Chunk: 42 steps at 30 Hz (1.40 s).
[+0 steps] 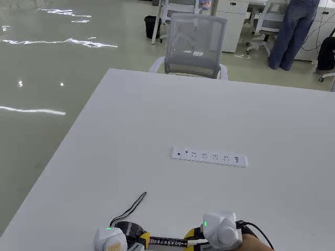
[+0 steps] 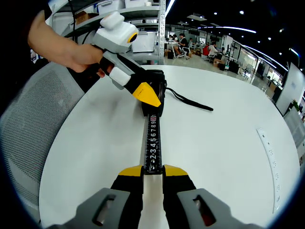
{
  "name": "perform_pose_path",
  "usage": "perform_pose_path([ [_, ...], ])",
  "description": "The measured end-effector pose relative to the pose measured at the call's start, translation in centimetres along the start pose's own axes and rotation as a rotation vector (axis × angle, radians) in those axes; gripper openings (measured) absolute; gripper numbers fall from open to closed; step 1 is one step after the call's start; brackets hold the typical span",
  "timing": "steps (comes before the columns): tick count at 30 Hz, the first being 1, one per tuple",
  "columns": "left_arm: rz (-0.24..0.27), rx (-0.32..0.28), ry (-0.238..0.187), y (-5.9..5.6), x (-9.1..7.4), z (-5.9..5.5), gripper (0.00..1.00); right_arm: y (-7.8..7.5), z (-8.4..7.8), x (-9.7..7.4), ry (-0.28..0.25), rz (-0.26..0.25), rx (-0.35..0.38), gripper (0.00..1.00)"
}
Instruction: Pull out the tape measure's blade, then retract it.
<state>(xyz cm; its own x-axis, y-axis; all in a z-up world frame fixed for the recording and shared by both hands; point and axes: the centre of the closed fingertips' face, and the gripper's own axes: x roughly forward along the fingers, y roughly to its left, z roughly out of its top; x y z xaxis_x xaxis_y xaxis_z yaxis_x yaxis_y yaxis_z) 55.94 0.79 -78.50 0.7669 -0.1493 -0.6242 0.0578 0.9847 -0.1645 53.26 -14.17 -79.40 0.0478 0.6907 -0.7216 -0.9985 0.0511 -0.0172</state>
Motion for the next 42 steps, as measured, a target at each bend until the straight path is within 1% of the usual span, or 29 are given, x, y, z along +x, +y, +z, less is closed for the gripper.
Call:
perform_pose_path([
  [42, -0.011, -0.01, -0.003, 0.14, 0.04, 0.01, 0.62, -0.01, 0.96, 0.92, -0.004, 0.011, 0.002, 0.13],
])
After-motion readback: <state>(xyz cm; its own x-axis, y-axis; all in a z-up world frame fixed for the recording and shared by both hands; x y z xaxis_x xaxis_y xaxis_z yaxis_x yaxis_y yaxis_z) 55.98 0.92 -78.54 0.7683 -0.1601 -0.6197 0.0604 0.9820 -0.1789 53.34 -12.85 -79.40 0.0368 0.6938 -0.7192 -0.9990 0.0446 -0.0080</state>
